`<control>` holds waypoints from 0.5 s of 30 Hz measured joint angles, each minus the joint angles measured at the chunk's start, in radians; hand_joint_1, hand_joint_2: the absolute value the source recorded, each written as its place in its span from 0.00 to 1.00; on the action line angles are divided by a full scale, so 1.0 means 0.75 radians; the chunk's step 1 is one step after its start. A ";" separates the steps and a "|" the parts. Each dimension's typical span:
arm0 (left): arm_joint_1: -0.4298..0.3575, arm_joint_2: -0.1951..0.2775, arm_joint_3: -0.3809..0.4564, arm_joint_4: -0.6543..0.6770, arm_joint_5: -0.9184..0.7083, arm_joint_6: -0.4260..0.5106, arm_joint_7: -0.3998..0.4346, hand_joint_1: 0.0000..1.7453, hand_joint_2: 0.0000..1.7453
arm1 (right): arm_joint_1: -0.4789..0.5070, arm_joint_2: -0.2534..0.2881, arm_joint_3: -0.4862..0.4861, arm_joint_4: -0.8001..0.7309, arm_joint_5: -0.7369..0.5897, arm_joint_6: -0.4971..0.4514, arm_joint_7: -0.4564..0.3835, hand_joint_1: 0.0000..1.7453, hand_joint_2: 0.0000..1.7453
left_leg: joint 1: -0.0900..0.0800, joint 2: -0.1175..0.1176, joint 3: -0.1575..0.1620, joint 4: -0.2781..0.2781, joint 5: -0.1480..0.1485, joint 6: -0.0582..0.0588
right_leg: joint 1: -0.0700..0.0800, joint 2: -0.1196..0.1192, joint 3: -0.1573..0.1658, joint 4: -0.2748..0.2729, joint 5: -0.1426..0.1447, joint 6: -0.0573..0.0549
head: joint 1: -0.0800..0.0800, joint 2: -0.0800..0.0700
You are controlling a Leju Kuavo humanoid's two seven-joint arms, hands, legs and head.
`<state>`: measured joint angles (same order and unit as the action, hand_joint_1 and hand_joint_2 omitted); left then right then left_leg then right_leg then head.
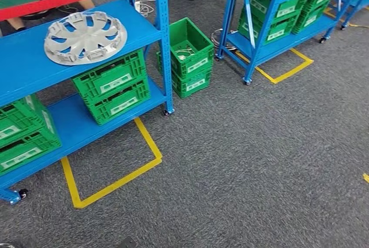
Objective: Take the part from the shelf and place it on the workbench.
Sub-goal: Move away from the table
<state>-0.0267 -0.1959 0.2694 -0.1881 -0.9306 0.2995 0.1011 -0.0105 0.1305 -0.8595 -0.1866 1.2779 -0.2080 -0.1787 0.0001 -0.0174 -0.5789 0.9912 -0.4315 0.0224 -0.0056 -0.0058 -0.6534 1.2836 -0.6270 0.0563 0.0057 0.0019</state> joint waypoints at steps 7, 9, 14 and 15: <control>0.003 0.001 0.001 0.000 0.000 -0.005 0.003 0.00 0.00 | -0.004 0.000 0.000 0.000 -0.001 0.002 0.002 0.00 0.00 | 0.002 -0.131 -0.005 0.006 0.008 -0.027 | -0.018 0.120 0.144 -0.345 0.181 -0.011 | -0.001 0.000; 0.007 0.002 0.001 0.000 0.001 -0.013 0.003 0.00 0.00 | -0.006 0.000 0.000 0.000 -0.001 0.003 0.003 0.00 0.00 | 0.007 -0.157 -0.013 0.001 0.018 -0.045 | -0.015 0.103 0.151 -0.350 0.184 -0.026 | -0.002 0.000; 0.006 0.002 0.005 0.000 0.004 -0.031 -0.005 0.00 0.00 | -0.003 0.000 -0.001 0.000 -0.001 0.002 0.002 0.00 0.00 | 0.001 -0.012 -0.131 0.235 -0.116 -0.073 | -0.014 0.016 0.154 -0.359 0.193 -0.058 | -0.017 0.000; 0.004 0.002 0.006 0.000 0.005 -0.031 -0.005 0.00 0.00 | -0.001 0.000 -0.001 0.000 0.000 0.002 0.002 0.00 0.00 | 0.002 0.000 -0.172 0.319 -0.149 -0.075 | -0.013 -0.007 0.154 -0.359 0.192 -0.060 | -0.017 0.000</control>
<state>-0.0235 -0.1946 0.2740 -0.1881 -0.9272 0.2760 0.0977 -0.0113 0.1305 -0.8598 -0.1869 1.2777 -0.2064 -0.1771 0.0015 -0.0175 -0.7080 1.2303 -0.5434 -0.0340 -0.0151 -0.0108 -0.5378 1.0146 -0.4834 0.0115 -0.0070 0.0019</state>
